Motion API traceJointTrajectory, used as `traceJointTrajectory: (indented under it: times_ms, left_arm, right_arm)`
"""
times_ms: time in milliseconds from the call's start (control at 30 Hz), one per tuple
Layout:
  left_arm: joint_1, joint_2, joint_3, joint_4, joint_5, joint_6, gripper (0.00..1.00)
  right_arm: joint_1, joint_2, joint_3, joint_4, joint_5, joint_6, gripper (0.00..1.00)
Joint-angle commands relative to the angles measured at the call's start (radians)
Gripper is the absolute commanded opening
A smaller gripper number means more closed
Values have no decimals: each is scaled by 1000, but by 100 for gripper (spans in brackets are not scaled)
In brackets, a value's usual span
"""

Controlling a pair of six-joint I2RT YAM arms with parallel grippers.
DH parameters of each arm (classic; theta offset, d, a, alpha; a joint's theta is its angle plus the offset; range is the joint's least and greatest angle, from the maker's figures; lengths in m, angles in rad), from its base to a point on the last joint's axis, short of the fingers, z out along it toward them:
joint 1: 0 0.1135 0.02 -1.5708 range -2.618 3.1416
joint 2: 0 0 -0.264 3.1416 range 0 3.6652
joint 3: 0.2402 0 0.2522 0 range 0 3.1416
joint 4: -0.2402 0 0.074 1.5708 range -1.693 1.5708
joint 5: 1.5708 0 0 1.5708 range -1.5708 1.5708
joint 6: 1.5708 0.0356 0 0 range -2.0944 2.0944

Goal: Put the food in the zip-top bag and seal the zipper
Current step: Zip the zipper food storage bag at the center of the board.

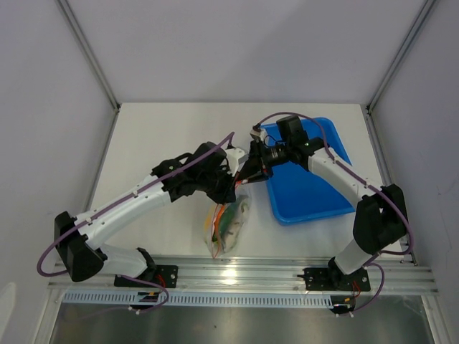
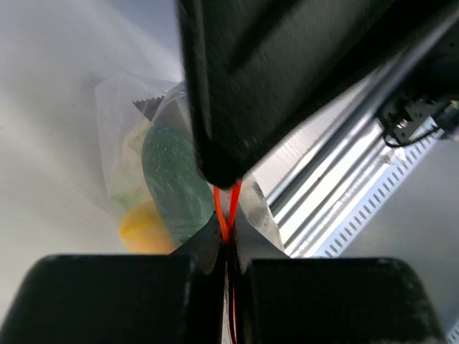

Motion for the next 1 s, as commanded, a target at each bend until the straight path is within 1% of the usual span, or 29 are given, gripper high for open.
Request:
traceJointTrajectory:
  times_ms: [0,33,67,133,167,267,300,333,433,467,567,600,667,700,733,800,967]
  left_arm:
    - [19,-51,-5,-11,150,26,1]
    - [27,-65,-16,-9,178,28,1]
    - [35,-69,-13,-11,199,26,1]
    - [50,-89,-19,-11,253,31,0]
    - [56,-96,-19,-14,268,34,1]
    - [85,-111,-14,-17,348,43,1]
    - [105,-114,-13,-18,369,44,1]
    - [116,-117,-11,-20,418,48,1]
    - [154,-134,-10,-9,498,52,0]
    - [163,-137,-13,-9,544,55,1]
    - [196,-142,-13,1,627,57,1]
    - [205,-142,-13,1,649,57,1]
    - [211,-140,-11,8,698,55,1]
    - [214,-139,-13,9,708,54,1]
    - [214,-135,-14,12,719,52,1]
    - [220,-129,-14,14,748,51,1]
    - [234,-119,-10,40,784,38,1]
  right_arm:
    - [-32,2,82,-37,16,-74,41]
    - [-32,2,92,-69,21,-89,48]
    - [-31,0,111,-88,21,-109,64]
    - [-34,-9,127,-126,48,-156,89]
    - [-40,-15,130,-128,51,-166,99]
    - [-57,-49,101,-50,18,-125,99]
    - [-61,-59,72,16,3,-114,99]
    - [-63,-87,60,39,-10,-114,99]
    - [-69,-151,21,93,-44,-167,99]
    - [-70,-165,6,108,-69,-201,99]
    - [-69,-205,-58,168,-108,-218,100]
    - [-69,-217,-77,214,-117,-218,99]
    - [-64,-248,-107,243,-119,-232,99]
    - [-60,-254,-108,240,-129,-265,99]
    - [-48,-259,-109,240,-130,-279,98]
    - [-35,-270,-115,234,-134,-316,92]
    - [0,-290,-148,251,-117,-350,82]
